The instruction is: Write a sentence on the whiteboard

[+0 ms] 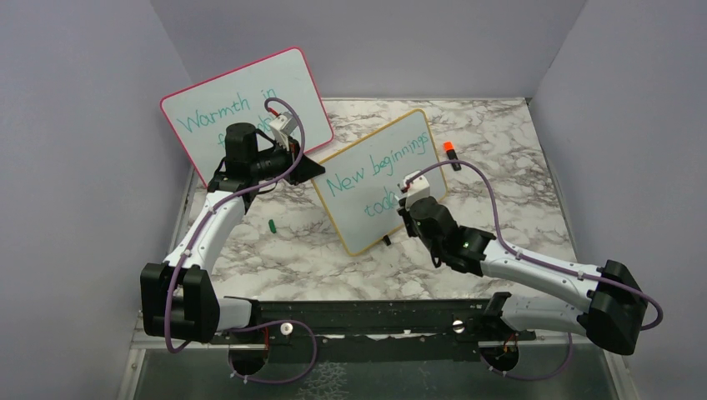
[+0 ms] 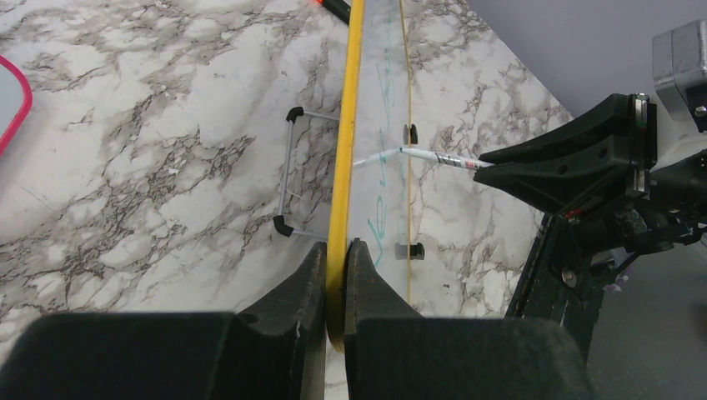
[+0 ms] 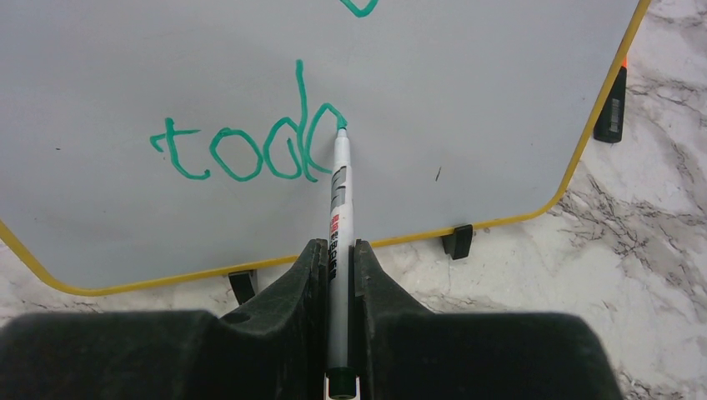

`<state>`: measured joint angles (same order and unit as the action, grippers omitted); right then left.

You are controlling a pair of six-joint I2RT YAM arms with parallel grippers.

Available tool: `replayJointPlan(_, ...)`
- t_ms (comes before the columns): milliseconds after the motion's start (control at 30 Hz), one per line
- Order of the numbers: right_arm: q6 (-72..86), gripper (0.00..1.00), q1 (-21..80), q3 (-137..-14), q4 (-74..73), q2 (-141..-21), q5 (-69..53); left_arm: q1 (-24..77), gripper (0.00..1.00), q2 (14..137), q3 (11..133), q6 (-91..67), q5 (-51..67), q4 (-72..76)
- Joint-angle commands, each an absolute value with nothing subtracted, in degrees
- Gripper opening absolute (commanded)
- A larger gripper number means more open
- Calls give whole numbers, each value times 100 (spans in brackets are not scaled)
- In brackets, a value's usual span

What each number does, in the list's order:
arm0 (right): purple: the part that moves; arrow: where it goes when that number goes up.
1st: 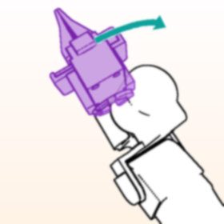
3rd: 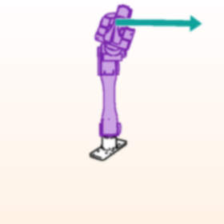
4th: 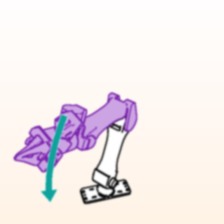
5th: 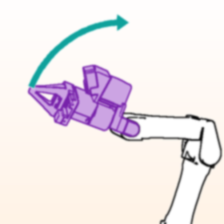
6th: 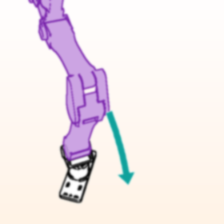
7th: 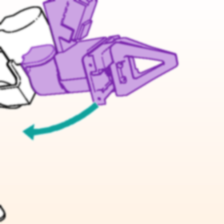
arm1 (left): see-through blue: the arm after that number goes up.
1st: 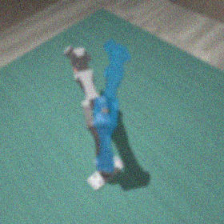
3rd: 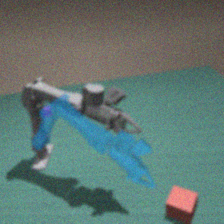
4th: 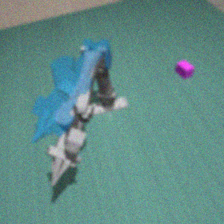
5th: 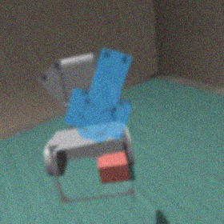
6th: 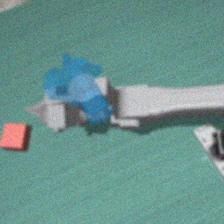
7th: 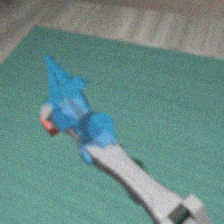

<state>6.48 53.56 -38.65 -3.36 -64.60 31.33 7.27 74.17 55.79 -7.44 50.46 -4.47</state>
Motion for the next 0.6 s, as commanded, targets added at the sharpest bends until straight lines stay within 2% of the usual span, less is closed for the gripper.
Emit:
replayJointPlan(0, 915, 0, 5333, -3751, -706, -6421, 2921, 717, 0, 7578, 5502, -287, 4334, -747)
replayJointPlan(567, 994, 0, 5325, -3658, -744, -6326, 3466, 712, 0, 7568, 5493, -266, 4316, -755)
